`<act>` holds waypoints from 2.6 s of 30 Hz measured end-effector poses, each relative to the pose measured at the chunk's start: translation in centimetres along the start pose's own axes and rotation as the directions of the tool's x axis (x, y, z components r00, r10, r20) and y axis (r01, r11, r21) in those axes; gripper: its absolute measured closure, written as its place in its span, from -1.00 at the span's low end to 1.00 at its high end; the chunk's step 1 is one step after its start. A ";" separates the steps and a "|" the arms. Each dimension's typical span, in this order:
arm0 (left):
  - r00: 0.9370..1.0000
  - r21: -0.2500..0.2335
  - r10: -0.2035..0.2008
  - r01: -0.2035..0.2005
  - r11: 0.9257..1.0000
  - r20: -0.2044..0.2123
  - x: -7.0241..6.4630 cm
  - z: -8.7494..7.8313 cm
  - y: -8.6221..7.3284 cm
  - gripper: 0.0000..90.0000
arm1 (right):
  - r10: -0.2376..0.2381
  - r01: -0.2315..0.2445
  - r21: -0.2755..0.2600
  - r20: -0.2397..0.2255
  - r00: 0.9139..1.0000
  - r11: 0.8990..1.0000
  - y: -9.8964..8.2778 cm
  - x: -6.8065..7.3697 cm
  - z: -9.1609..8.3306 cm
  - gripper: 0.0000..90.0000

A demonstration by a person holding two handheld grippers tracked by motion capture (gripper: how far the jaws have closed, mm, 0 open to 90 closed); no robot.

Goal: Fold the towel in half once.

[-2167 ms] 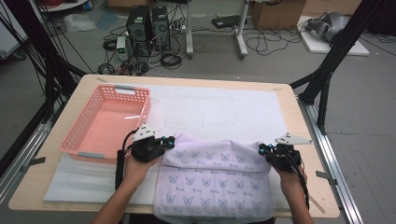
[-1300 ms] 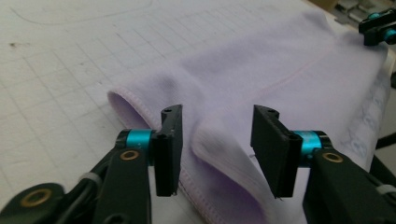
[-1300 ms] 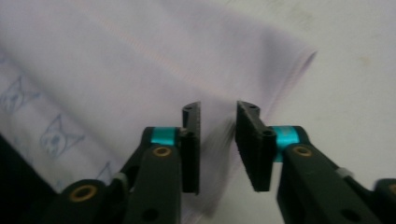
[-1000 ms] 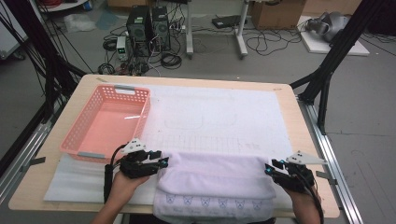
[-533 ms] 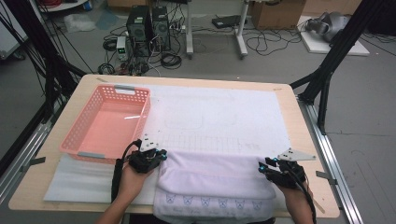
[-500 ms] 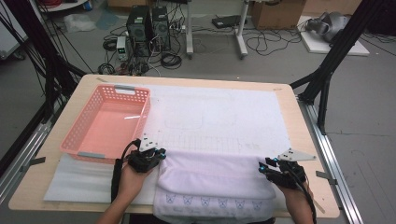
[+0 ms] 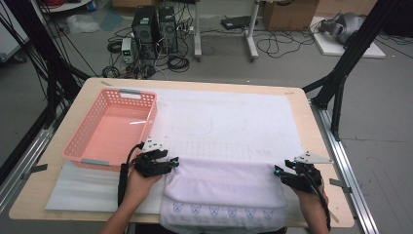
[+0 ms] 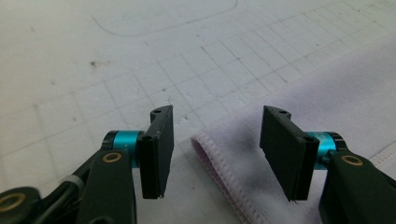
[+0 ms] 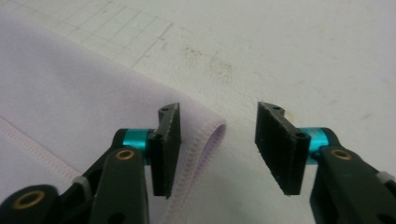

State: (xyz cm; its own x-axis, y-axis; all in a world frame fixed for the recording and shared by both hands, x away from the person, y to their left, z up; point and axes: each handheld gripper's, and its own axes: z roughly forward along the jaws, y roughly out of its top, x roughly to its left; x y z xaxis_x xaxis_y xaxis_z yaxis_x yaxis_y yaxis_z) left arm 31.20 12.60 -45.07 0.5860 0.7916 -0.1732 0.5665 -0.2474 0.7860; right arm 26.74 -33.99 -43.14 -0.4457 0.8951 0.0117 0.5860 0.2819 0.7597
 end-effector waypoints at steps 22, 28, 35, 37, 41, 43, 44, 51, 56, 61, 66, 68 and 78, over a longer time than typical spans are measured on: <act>0.998 -0.090 0.009 -0.015 0.996 -0.064 1.2 0.7 3.2 0.91 | -0.073 0.074 0.011 -0.035 0.997 0.997 2.9 -1.2 3.4 0.91; 0.991 -0.125 -0.049 0.033 0.992 -0.127 0.9 2.0 6.1 0.91 | -0.070 0.070 0.001 -0.004 0.998 0.998 6.0 -3.3 4.8 0.90; 0.986 -0.182 -0.115 0.092 0.979 -0.121 0.3 2.2 6.1 0.90 | -0.041 0.041 0.011 -0.001 0.999 0.999 6.2 -4.0 5.5 0.90; 0.987 -0.207 -0.119 0.095 0.974 -0.106 0.1 1.8 6.4 0.90 | -0.044 0.044 0.005 0.001 0.999 0.999 6.2 -3.9 5.4 0.90; 0.986 -0.226 -0.136 0.112 0.968 -0.094 0.4 1.7 6.9 0.90 | -0.041 0.041 -0.009 0.010 0.999 0.999 6.3 -3.9 5.1 0.90; 0.986 -0.236 -0.141 0.115 0.965 -0.095 0.4 1.9 7.2 0.90 | -0.047 0.048 -0.026 0.019 0.999 0.999 6.4 -4.1 5.0 0.90; 0.986 -0.238 -0.139 0.114 0.965 -0.091 0.4 2.0 7.5 0.90 | -0.042 0.042 -0.028 0.026 0.999 0.999 6.4 -4.2 5.0 0.90; 0.982 -0.253 -0.147 0.114 0.961 -0.117 1.2 3.4 10.2 0.90 | 0.018 -0.014 -0.066 0.049 0.999 0.998 7.0 -5.3 5.4 0.90; 0.981 -0.233 -0.120 0.082 0.969 -0.154 1.9 4.6 12.4 0.90 | 0.032 -0.025 -0.083 0.080 0.996 0.996 8.3 -6.0 6.2 0.90; 0.983 -0.214 -0.101 0.066 0.975 -0.156 1.8 5.1 12.9 0.87 | 0.046 -0.037 -0.098 0.094 0.994 0.995 9.7 -6.2 6.6 0.89; 0.992 -0.235 -0.066 0.039 0.971 -0.107 1.4 4.6 12.5 0.30 | 0.066 -0.061 -0.061 0.081 0.995 0.996 9.3 -6.0 6.9 0.48; 0.995 -0.214 -0.031 0.011 0.977 -0.093 1.2 4.3 12.3 0.22 | 0.072 -0.066 -0.063 0.085 0.994 0.996 9.3 -6.0 6.5 0.36; 0.999 -0.109 0.039 -0.042 0.993 -0.032 0.3 4.9 9.8 0.10 | 0.024 -0.025 -0.018 -0.034 0.999 1.000 9.0 -5.3 5.5 0.32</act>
State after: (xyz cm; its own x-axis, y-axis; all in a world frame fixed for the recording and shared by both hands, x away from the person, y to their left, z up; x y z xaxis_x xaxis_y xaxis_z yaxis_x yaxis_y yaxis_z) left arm 39.77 7.69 -40.33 0.5891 0.7986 -0.1234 0.4746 -0.2183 0.8527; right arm 38.09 -34.31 -39.92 -0.4544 0.8893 0.0524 0.5849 0.2535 0.7705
